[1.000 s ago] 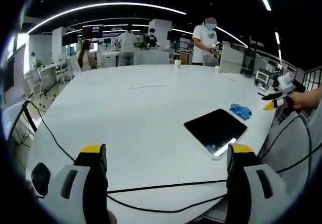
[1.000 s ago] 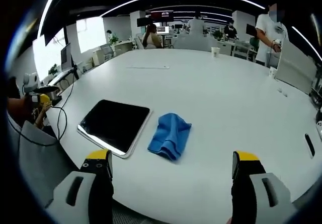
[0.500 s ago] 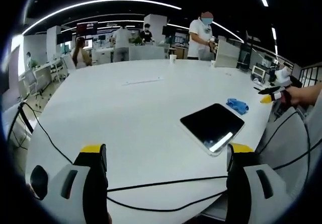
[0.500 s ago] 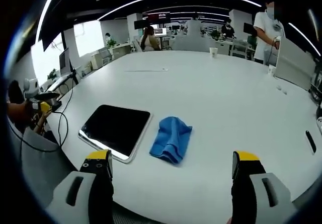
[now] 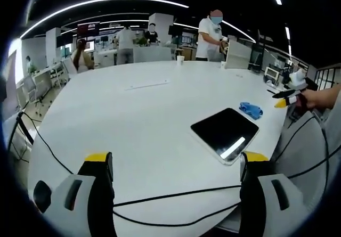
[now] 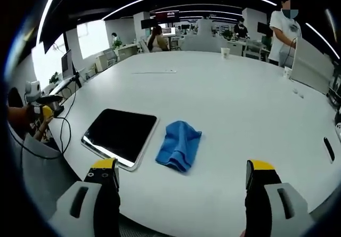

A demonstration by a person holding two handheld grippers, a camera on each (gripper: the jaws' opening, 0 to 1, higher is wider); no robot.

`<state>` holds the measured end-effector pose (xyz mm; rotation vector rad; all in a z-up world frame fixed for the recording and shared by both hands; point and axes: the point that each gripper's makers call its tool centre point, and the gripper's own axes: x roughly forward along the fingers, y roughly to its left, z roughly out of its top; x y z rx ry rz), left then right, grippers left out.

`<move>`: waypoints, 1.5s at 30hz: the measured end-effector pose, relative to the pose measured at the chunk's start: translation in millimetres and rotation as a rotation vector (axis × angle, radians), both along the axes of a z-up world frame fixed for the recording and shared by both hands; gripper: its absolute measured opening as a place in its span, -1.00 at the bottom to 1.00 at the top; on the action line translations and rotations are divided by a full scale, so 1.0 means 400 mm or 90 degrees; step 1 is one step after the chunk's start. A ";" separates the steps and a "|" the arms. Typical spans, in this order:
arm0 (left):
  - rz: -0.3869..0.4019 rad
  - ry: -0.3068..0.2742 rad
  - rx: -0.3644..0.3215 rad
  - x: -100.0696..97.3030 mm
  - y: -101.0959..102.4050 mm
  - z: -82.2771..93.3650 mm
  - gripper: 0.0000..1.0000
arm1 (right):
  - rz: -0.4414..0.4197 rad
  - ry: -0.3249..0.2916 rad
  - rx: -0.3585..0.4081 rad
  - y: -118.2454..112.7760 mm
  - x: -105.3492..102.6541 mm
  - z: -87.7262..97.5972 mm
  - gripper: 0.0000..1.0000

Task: Wipe the mirror surface with the cleaning cloth until all visible marks leave the cleaned area.

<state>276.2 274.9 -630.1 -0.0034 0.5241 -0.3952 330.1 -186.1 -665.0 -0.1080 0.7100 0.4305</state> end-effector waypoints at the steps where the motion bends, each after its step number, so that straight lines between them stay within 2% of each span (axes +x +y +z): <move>1: 0.000 0.000 0.000 0.000 0.000 0.000 0.98 | 0.001 0.001 0.000 0.001 0.000 -0.001 0.97; 7: 0.008 -0.009 -0.002 0.003 0.001 0.002 0.98 | 0.001 0.002 0.004 0.004 0.009 -0.001 0.97; 9: 0.011 -0.008 -0.005 0.004 0.000 0.002 0.98 | -0.015 0.004 0.031 0.011 0.018 0.010 0.97; 13: 0.015 -0.009 -0.008 0.003 -0.002 0.001 0.98 | -0.028 -0.003 0.045 0.021 0.041 0.032 0.97; 14: 0.016 -0.009 -0.011 0.003 -0.003 0.000 0.98 | -0.029 -0.008 0.048 0.026 0.048 0.037 0.94; 16: 0.021 -0.010 -0.016 0.004 -0.004 -0.002 0.98 | -0.033 -0.007 0.048 0.033 0.064 0.039 0.77; 21: 0.031 -0.008 -0.030 0.004 -0.008 -0.007 0.98 | -0.038 -0.002 0.041 0.064 0.103 0.025 0.70; 24: 0.030 -0.007 -0.030 0.000 -0.013 -0.009 0.98 | -0.039 0.010 0.020 0.075 0.124 -0.003 0.57; 25: 0.030 -0.007 -0.030 -0.002 -0.011 -0.011 0.98 | -0.052 0.029 0.020 0.076 0.129 -0.017 0.50; 28: 0.033 -0.002 -0.030 -0.008 -0.006 -0.016 0.98 | -0.074 0.046 0.037 0.091 0.151 -0.035 0.25; 32: 0.034 0.003 -0.028 -0.015 -0.003 -0.024 0.98 | -0.056 0.060 -0.005 0.108 0.165 -0.085 0.01; 33: 0.034 0.004 -0.028 -0.017 -0.003 -0.025 0.98 | -0.052 0.069 -0.027 0.104 0.167 -0.106 -0.09; 35: 0.033 0.006 -0.029 -0.019 -0.003 -0.026 0.97 | -0.044 0.075 -0.032 0.110 0.174 -0.128 -0.24; 37: 0.028 0.006 -0.027 -0.024 -0.005 -0.025 0.97 | -0.047 0.093 -0.056 0.098 0.175 -0.157 -0.46; 41: 0.021 0.013 -0.019 -0.030 -0.001 -0.030 0.96 | -0.046 0.111 -0.057 0.104 0.177 -0.185 -0.54; 43: 0.025 0.015 -0.020 -0.029 0.005 -0.034 0.96 | -0.035 0.108 -0.082 0.101 0.176 -0.189 -0.63; 45: 0.031 0.016 -0.025 -0.027 0.006 -0.036 0.96 | -0.029 0.104 -0.084 0.104 0.178 -0.191 -0.74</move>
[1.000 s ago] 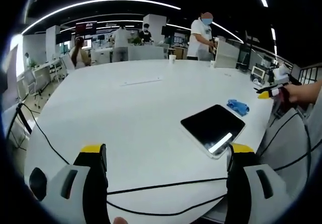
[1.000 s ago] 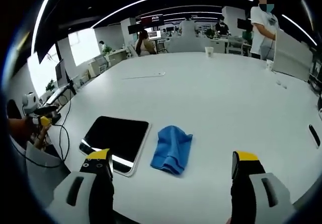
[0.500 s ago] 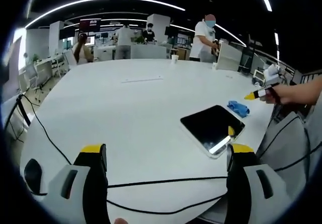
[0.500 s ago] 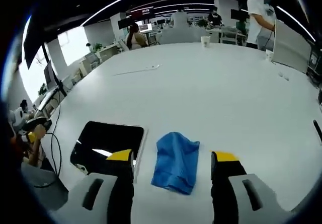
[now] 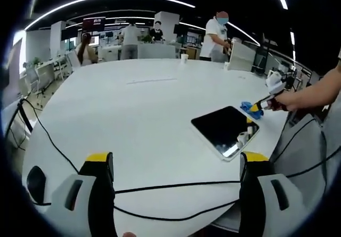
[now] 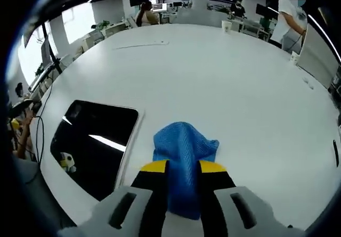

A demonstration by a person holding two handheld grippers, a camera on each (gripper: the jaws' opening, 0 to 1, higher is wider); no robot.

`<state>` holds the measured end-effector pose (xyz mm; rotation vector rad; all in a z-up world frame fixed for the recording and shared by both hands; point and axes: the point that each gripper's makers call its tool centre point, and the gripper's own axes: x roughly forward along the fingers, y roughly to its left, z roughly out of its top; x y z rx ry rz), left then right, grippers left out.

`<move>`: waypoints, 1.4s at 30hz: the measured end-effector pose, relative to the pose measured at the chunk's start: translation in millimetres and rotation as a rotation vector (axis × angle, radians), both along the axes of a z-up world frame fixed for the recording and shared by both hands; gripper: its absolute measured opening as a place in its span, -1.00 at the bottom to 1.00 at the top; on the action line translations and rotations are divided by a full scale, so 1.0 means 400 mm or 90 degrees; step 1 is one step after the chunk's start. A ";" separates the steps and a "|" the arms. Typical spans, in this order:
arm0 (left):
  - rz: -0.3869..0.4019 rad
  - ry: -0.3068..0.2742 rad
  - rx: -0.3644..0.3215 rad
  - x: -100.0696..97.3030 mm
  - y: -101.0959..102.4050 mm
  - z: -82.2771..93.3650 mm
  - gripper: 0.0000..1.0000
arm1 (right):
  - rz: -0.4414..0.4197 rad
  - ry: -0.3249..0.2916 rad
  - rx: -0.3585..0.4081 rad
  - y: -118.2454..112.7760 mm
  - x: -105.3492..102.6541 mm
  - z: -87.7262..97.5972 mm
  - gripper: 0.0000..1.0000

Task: Wipe the mirror surface with the cleaning cloth until all visible marks leave the cleaned area.

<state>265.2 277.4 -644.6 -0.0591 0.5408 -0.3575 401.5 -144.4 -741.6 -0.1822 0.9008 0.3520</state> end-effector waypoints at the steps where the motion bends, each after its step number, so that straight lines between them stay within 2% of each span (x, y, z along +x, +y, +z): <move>1: 0.001 0.000 -0.003 0.001 -0.002 0.000 0.96 | 0.004 0.000 -0.004 0.001 0.001 -0.001 -0.78; 3: -0.004 -0.007 -0.010 0.003 -0.013 0.004 0.94 | 0.024 -0.004 -0.021 0.003 0.004 -0.006 -0.91; 4: -0.010 -0.007 -0.004 0.004 -0.019 0.002 0.94 | 0.022 0.001 -0.012 0.007 0.003 -0.007 -0.95; 11: -0.017 -0.002 -0.003 0.007 -0.029 -0.004 0.95 | 0.013 0.021 -0.016 0.004 0.005 -0.012 -0.96; 16: -0.020 -0.002 -0.005 0.008 -0.028 -0.001 0.96 | -0.050 0.028 0.012 0.001 0.015 -0.012 -0.96; 18: -0.018 -0.004 -0.007 0.009 -0.025 -0.001 0.96 | -0.040 0.025 -0.009 0.006 0.014 -0.012 -0.96; 23: -0.020 0.000 -0.004 0.019 -0.022 -0.006 0.96 | -0.046 0.048 -0.002 0.001 0.018 -0.008 -0.98; 25: -0.020 -0.005 -0.006 0.023 -0.023 -0.001 0.96 | -0.047 0.042 0.004 0.006 0.024 0.010 -0.98; 26: -0.019 -0.007 -0.007 0.027 -0.023 0.002 0.96 | -0.039 0.023 0.009 0.015 0.036 0.029 -0.98; 28: -0.018 -0.007 -0.008 0.031 -0.023 0.002 0.96 | -0.037 0.021 0.017 0.026 0.044 0.049 -0.98; 33: -0.021 -0.007 -0.008 0.034 -0.026 0.001 0.96 | -0.031 -0.015 0.065 0.083 0.084 0.129 -0.98; 36: -0.019 -0.007 -0.010 0.035 -0.025 0.001 0.96 | -0.067 -0.026 0.116 0.122 0.109 0.172 -0.98; 42: -0.017 -0.006 -0.009 0.031 -0.022 0.001 0.96 | -0.068 -0.008 0.115 0.169 0.117 0.182 -0.98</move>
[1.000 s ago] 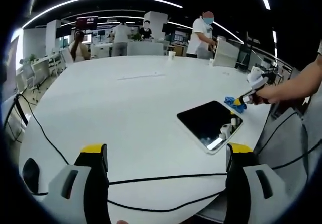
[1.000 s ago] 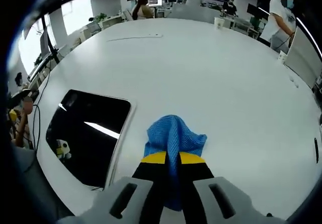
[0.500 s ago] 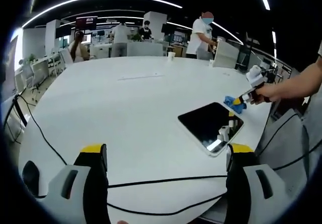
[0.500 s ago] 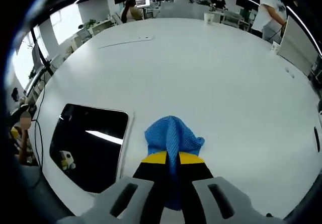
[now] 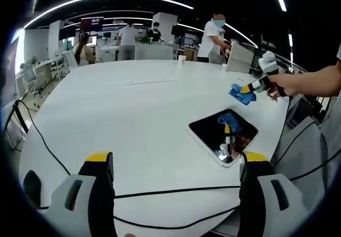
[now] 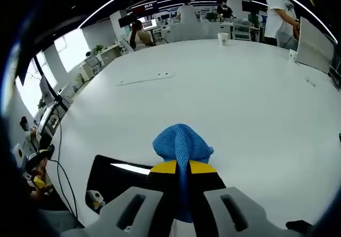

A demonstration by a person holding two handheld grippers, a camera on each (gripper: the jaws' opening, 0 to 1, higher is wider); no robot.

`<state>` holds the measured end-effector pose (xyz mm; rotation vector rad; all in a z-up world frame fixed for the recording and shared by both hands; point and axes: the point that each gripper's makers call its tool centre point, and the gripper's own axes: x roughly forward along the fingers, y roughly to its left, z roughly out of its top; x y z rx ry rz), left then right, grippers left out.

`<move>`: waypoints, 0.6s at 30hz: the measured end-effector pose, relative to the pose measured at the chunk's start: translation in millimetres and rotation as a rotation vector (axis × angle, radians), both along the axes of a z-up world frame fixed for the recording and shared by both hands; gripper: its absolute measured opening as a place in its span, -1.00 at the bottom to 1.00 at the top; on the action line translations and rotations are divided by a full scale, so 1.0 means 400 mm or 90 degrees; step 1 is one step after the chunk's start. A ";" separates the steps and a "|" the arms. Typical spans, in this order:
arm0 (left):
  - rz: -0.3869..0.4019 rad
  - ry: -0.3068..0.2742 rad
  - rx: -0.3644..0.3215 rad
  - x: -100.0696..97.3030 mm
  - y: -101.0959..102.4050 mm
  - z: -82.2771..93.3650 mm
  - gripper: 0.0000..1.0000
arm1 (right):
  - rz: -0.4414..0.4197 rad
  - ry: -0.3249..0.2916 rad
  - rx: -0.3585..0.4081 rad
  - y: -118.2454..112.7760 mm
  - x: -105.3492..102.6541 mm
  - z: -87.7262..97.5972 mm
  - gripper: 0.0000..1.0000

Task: Wipe the mirror surface with the cleaning cloth until all visible marks leave the cleaned area.

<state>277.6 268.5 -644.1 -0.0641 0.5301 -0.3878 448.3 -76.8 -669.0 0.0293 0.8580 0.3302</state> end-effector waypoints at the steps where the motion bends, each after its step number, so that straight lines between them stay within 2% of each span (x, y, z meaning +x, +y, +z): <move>1: 0.001 -0.001 0.000 0.000 0.001 0.001 0.96 | 0.007 0.007 0.001 0.010 -0.004 -0.007 -0.98; 4: 0.006 -0.002 -0.002 0.000 0.005 0.003 0.96 | 0.017 0.010 -0.008 0.023 -0.012 -0.023 -0.98; 7: 0.009 -0.003 -0.004 -0.002 0.007 0.003 0.96 | 0.023 0.025 0.006 0.048 -0.026 -0.045 -0.98; 8: 0.010 -0.003 -0.004 -0.004 0.008 0.002 0.96 | 0.033 0.018 0.007 0.062 -0.028 -0.051 -0.99; 10: 0.010 -0.001 -0.002 -0.008 0.008 -0.003 0.95 | 0.056 -0.007 -0.043 0.057 -0.020 -0.067 -0.99; 13: 0.012 0.003 0.000 -0.014 0.007 -0.007 0.95 | 0.044 0.011 -0.022 0.077 -0.033 -0.093 -0.99; 15: 0.015 0.003 -0.003 -0.017 0.005 -0.008 0.95 | 0.041 0.013 -0.030 0.082 -0.040 -0.112 -0.99; 16: 0.014 0.004 -0.003 -0.019 0.002 -0.009 0.95 | 0.025 0.029 -0.047 0.072 -0.046 -0.129 -0.99; 17: 0.013 0.004 -0.003 -0.020 0.001 -0.010 0.95 | 0.011 0.058 -0.035 0.075 -0.063 -0.152 -0.98; 18: 0.011 0.005 -0.002 -0.021 -0.001 -0.011 0.95 | 0.010 0.063 -0.026 0.079 -0.068 -0.163 -0.98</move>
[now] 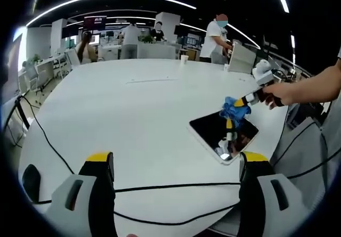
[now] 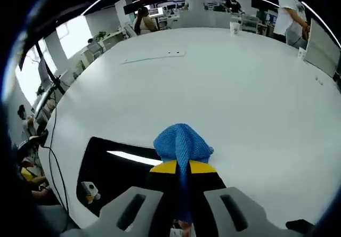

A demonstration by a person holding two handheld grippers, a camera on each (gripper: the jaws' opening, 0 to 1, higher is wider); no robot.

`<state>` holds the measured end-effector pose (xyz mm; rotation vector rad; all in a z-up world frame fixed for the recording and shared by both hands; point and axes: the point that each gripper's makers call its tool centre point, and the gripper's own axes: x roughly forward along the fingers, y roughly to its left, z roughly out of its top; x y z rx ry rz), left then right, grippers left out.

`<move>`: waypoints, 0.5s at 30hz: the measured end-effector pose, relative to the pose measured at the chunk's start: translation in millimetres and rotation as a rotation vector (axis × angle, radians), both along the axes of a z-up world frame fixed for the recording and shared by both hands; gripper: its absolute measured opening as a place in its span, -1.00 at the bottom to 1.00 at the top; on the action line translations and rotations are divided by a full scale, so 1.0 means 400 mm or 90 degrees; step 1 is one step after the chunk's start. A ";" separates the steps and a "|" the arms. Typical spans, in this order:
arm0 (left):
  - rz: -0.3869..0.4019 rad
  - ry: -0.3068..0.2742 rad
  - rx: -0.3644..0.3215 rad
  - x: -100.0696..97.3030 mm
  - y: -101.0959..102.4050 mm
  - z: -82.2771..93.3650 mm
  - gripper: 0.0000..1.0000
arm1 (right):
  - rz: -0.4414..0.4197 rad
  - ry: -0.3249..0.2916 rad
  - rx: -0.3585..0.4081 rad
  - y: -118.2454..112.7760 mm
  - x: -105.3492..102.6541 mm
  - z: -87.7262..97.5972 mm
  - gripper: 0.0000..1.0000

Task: Wipe the mirror surface with the cleaning cloth until all visible marks leave the cleaned area.

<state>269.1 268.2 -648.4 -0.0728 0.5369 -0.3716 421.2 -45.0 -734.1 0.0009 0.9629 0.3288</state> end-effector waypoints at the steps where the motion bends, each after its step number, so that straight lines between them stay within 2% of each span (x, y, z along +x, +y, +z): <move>1: -0.001 0.000 0.001 -0.001 0.000 0.000 0.95 | -0.001 0.001 -0.004 -0.004 -0.004 -0.011 -0.98; 2: -0.002 0.001 0.002 -0.002 0.000 0.000 0.95 | -0.002 0.002 -0.010 -0.008 -0.015 -0.022 -0.98; 3: -0.001 0.001 0.003 -0.002 0.001 0.001 0.95 | -0.004 -0.043 -0.002 -0.003 0.012 -0.010 -0.98; 4: 0.000 0.000 0.004 -0.002 0.005 0.002 0.95 | -0.006 -0.024 -0.006 -0.003 0.002 -0.016 -0.98; 6: 0.005 -0.002 0.002 -0.002 0.010 0.006 0.95 | 0.006 -0.030 -0.014 -0.006 0.003 -0.013 -0.99; 15: 0.009 -0.004 0.002 -0.003 0.006 0.005 0.95 | -0.011 -0.006 -0.002 -0.004 0.001 -0.011 -0.99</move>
